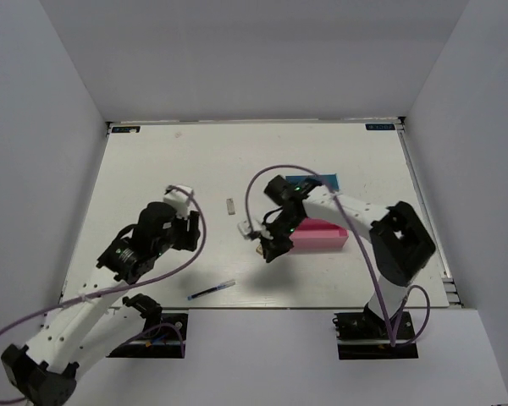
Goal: Sort the stationery into containers
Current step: Grab a piece of stationery with the right arm
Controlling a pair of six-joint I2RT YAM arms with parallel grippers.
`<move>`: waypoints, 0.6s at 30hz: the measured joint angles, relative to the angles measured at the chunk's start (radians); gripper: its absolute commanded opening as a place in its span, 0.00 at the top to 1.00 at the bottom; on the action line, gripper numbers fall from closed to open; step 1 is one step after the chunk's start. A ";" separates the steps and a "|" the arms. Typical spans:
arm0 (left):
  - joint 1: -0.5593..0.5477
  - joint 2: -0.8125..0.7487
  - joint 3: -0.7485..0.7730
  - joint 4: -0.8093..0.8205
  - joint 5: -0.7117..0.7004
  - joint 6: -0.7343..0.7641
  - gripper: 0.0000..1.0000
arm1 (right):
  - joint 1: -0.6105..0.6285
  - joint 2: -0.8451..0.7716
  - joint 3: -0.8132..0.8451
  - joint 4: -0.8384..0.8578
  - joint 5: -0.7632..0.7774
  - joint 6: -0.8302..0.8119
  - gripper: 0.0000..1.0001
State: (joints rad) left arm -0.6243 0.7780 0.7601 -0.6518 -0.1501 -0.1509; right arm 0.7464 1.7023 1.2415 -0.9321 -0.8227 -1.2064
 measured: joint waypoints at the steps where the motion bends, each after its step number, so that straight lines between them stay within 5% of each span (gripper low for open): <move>1: 0.050 -0.031 -0.032 -0.021 -0.004 -0.016 0.23 | 0.044 0.029 0.000 0.041 0.051 0.010 0.75; 6: 0.269 -0.131 -0.157 -0.079 -0.028 -0.097 0.21 | 0.203 0.087 0.002 0.201 0.220 0.080 0.72; 18: 0.341 -0.274 -0.167 -0.156 -0.271 -0.201 0.17 | 0.404 0.217 0.072 0.307 0.377 0.223 0.64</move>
State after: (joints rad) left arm -0.2829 0.5045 0.5926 -0.8082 -0.4213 -0.3515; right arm 1.1503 1.9194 1.3132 -0.6247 -0.4461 -0.9836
